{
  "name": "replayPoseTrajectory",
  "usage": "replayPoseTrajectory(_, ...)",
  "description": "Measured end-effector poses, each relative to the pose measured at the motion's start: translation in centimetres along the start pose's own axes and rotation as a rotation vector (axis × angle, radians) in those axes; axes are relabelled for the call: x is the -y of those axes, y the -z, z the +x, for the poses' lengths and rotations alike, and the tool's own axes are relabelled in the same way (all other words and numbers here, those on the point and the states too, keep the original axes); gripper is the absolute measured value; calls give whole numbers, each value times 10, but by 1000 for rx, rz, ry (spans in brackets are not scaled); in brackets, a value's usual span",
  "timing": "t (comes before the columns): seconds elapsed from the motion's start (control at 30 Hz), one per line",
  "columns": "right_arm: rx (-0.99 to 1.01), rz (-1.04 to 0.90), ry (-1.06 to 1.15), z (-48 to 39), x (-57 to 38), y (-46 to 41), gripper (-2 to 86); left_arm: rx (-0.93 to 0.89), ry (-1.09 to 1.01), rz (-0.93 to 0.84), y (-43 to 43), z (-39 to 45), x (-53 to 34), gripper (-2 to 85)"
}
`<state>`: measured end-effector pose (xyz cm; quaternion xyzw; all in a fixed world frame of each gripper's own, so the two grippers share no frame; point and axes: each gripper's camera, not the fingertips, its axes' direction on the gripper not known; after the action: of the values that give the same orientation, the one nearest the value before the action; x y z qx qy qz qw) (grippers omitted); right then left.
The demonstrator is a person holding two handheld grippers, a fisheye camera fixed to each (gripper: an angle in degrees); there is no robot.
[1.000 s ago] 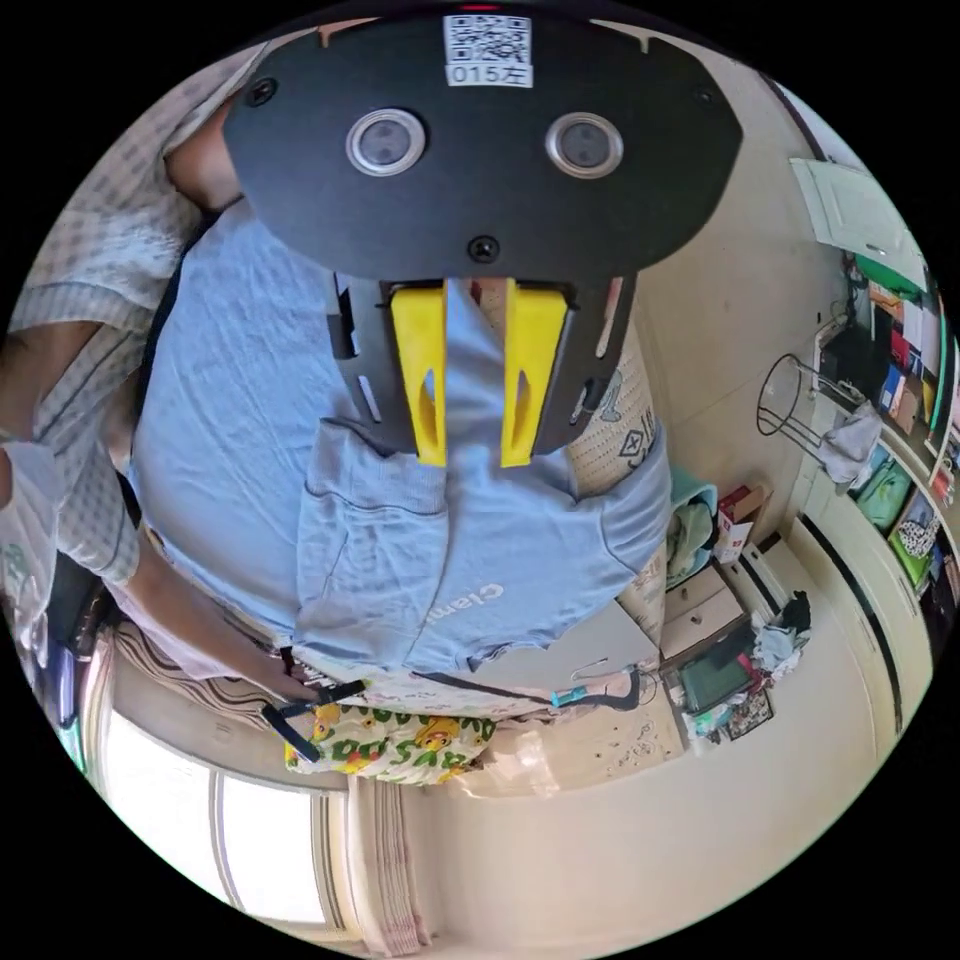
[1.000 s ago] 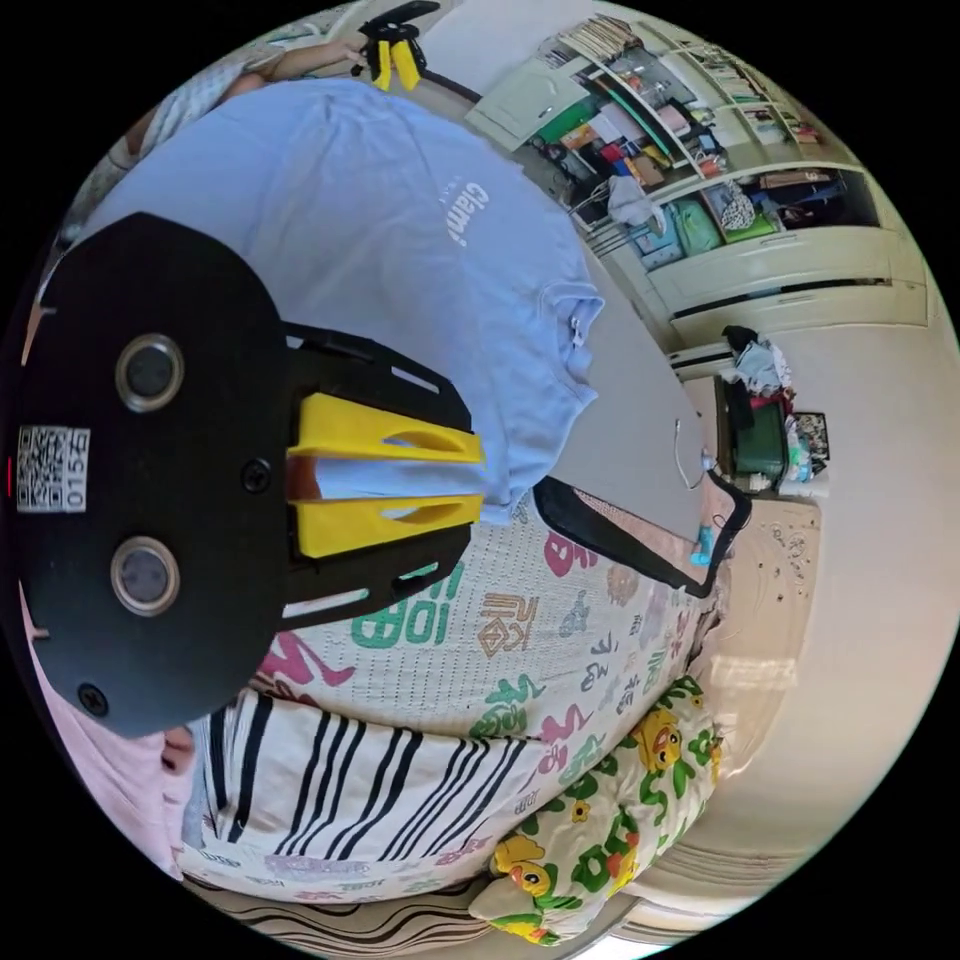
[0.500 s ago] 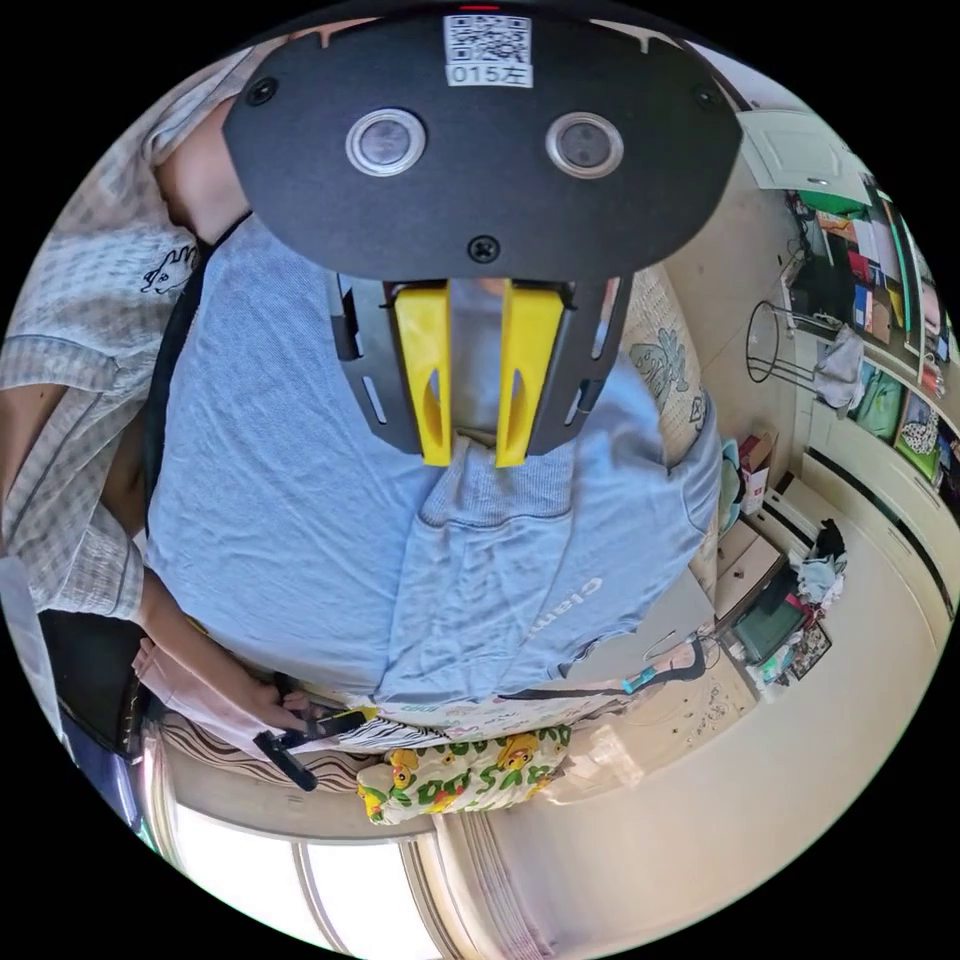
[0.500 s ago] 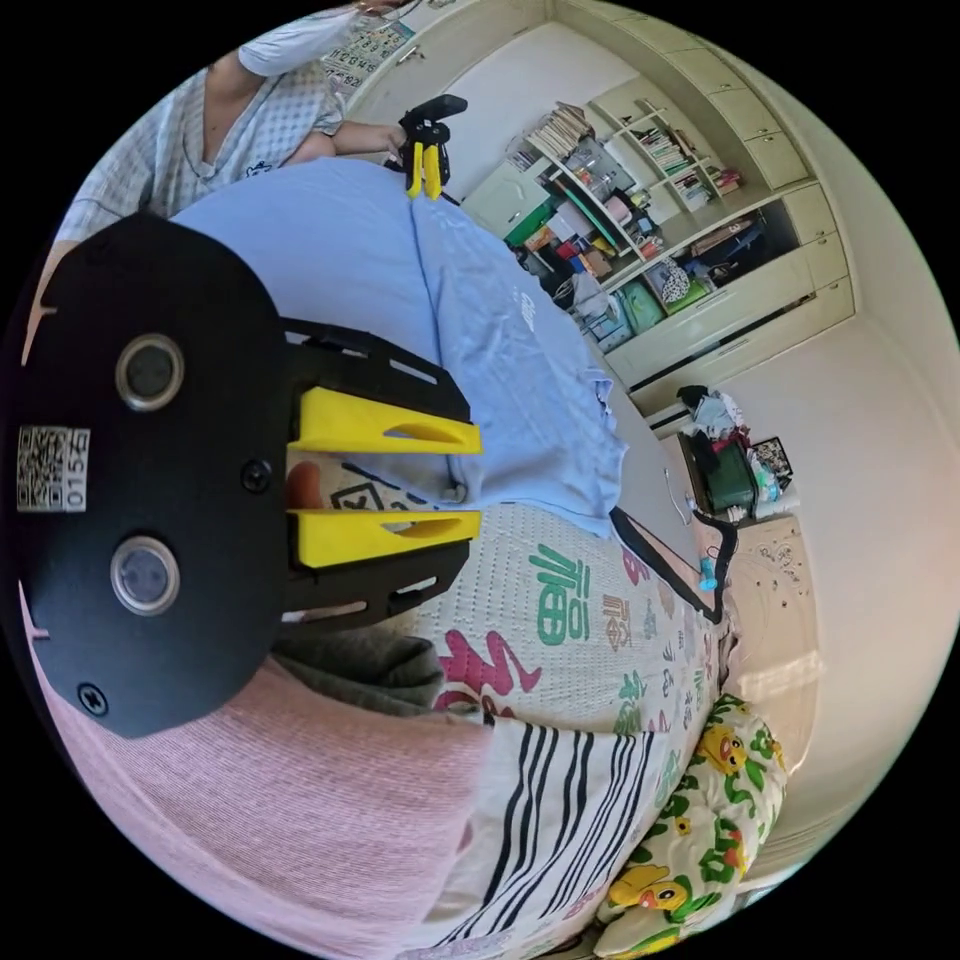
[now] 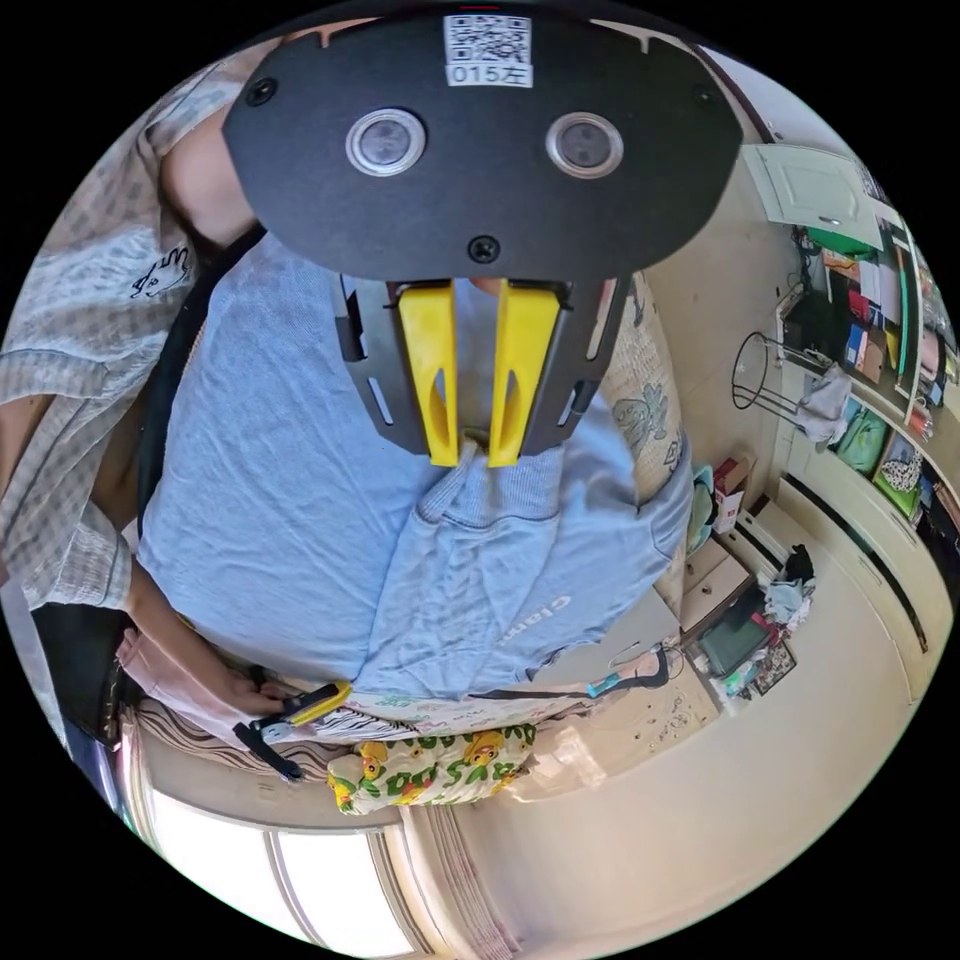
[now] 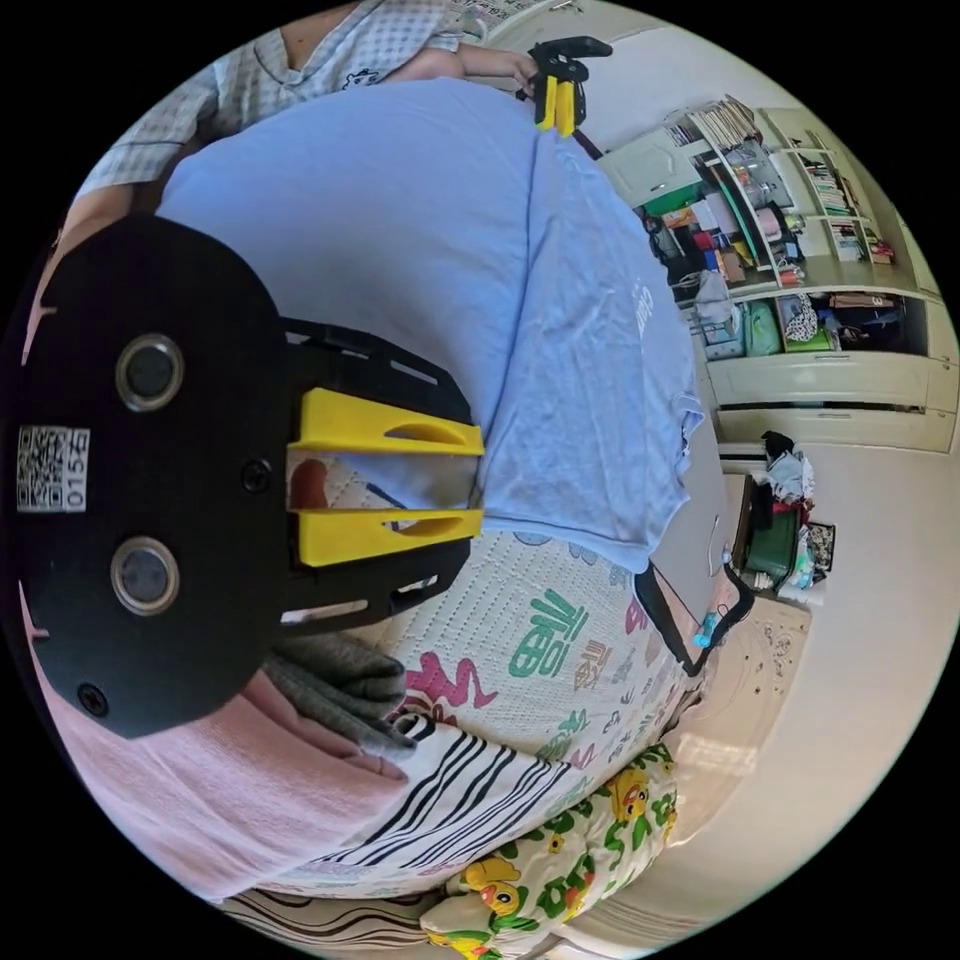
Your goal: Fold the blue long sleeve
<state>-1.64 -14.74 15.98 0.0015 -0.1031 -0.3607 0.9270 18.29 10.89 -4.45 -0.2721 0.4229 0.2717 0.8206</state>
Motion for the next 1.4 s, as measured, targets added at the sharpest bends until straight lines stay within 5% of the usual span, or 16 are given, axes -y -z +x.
replayPoseTrajectory(0.33,-445,-168,-30,-23,-18,-34,-6,24,-41,19,18,12,-10,36)
replayPoseTrajectory(0.5,-336,3,-37,-34,-30,-1,11,-48,37,100,44,-3,-20,64)
replayPoseTrajectory(0.63,-22,125,133,-67,-29,31,76,-87,97,222,66,-13,-19,69)
replayPoseTrajectory(0.83,238,85,442,-140,-30,27,115,-113,-25,118,38,12,27,95)
replayPoseTrajectory(1.13,56,18,390,-148,-35,0,34,10,-69,36,28,25,48,50)
replayPoseTrajectory(1.4,153,28,359,-120,-48,6,-6,-58,-36,72,46,11,45,12)
